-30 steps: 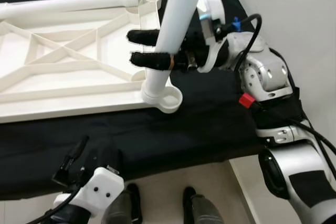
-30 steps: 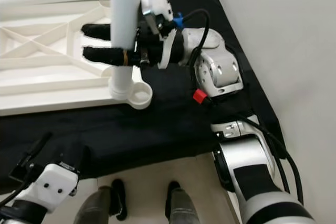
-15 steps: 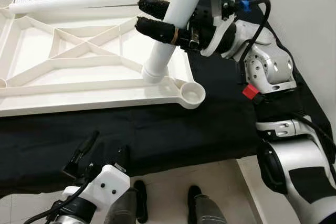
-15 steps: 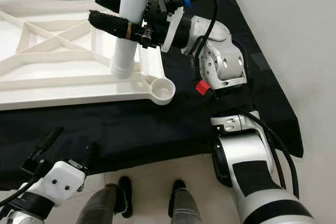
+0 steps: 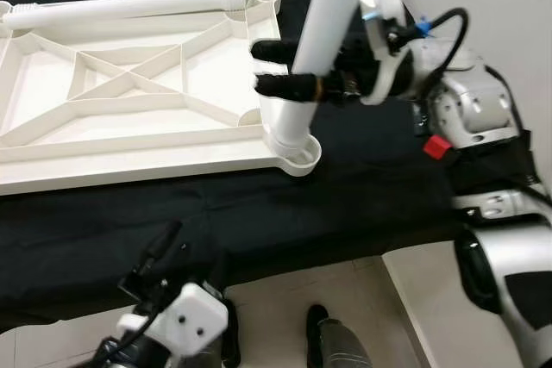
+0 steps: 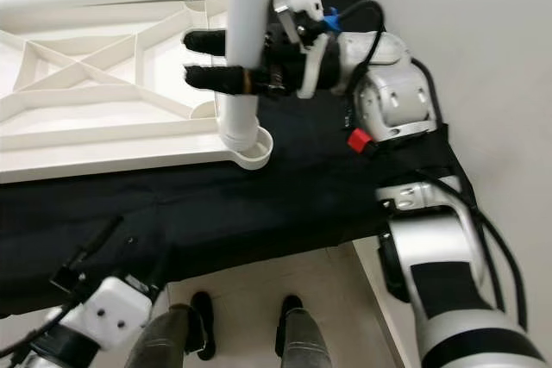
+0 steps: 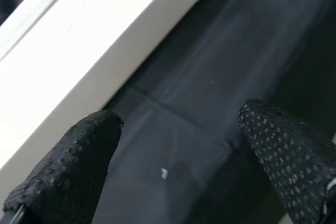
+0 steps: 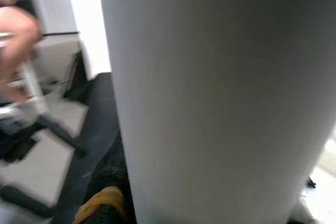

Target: Building children table

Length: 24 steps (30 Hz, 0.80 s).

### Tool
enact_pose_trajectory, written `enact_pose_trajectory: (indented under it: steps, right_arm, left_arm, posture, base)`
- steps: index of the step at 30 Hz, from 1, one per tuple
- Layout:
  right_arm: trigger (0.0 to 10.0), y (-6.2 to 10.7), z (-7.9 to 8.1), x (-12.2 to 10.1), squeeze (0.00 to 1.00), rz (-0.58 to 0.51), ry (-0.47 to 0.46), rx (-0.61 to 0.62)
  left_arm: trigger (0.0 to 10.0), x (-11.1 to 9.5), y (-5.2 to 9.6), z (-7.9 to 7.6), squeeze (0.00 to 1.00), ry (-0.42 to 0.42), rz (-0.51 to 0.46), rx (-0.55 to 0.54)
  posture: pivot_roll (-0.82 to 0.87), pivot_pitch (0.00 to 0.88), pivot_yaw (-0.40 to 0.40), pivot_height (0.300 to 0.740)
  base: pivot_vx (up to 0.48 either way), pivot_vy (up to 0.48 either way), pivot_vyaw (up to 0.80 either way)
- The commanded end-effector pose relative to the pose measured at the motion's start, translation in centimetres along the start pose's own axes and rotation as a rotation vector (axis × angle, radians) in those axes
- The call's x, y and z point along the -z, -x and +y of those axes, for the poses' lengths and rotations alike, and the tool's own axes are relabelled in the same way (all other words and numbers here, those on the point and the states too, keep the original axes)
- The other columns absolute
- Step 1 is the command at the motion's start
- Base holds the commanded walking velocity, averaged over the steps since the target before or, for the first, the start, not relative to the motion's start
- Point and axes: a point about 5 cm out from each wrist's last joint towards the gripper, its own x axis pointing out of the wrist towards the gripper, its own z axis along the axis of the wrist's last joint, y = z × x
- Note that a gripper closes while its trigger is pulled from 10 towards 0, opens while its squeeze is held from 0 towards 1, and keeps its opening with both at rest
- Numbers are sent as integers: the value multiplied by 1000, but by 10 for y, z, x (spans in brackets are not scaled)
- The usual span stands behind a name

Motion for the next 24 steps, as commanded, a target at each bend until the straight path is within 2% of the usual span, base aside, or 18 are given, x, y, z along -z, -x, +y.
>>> enact_pose_trajectory:
  steps: [1, 2, 3, 8, 9, 10, 11, 13, 15, 19, 23, 24]
  right_arm:
    - [10000, 0, 2, 1, 0, 35, -21, -70]
    - [10000, 1, 2, 1, 0, 44, -26, -83]
    - [10000, 1, 2, 1, 0, 44, -26, -83]
    - [10000, 1, 1, -2, 0, 68, -16, -128]
    - [10000, 1, 1, -2, 0, 68, -16, -128]
    - [10000, 0, 0, -3, 0, 73, -12, -137]
    - [10000, 0, 0, -3, 0, 73, -12, -137]
    - [10000, -3, -1, -6, 0, 80, -8, -152]
    - [10000, -3, -1, -6, 0, 80, -8, -152]
    - [10000, -6, -3, -8, 0, 73, -15, -164]
    - [10000, -9, -6, -11, 0, 1, -52, -162]
    - [10000, -10, -9, -13, 0, -67, -77, -152]
  left_arm:
    - [10000, -6, 2, -3, 0, 62, -31, 37]
    - [10000, -10, 1, -4, 0, 113, -51, 47]
    - [10000, -10, 1, -4, 0, 113, -51, 47]
    - [10000, -22, 2, -10, 0, 336, -57, 64]
    - [10000, -22, 2, -10, 0, 336, -57, 64]
    - [10000, -23, 2, -10, 0, 380, -52, 61]
    - [10000, -23, 2, -10, 0, 380, -52, 61]
    - [10000, -21, 2, -9, 0, 440, -27, 24]
    - [10000, -21, 2, -9, 0, 440, -27, 24]
    - [10000, -19, 2, -8, 0, 490, -12, 0]
    - [10000, -18, 2, -8, 0, 509, -1, -14]
    - [10000, -17, 2, -9, 0, 512, 1, -13]
  posture:
    - [50, 357, -45, 740]
    - [46, 364, -48, 740]
    - [46, 364, -48, 740]
    - [33, 373, -59, 740]
    - [33, 373, -59, 740]
    - [23, 377, -65, 740]
    - [23, 377, -65, 740]
    - [15, 377, -72, 740]
    - [15, 377, -72, 740]
    - [8, 378, -80, 740]
    - [8, 383, -87, 740]
    - [12, 386, -85, 740]
  base:
    - [0, 0, 0]
    - [0, 0, 0]
    - [0, 0, 0]
    - [0, 0, 0]
    - [0, 0, 0]
    - [0, 0, 0]
    - [0, 0, 0]
    - [0, 0, 0]
    - [0, 0, 0]
    - [0, 0, 0]
    - [0, 0, 0]
    - [0, 0, 0]
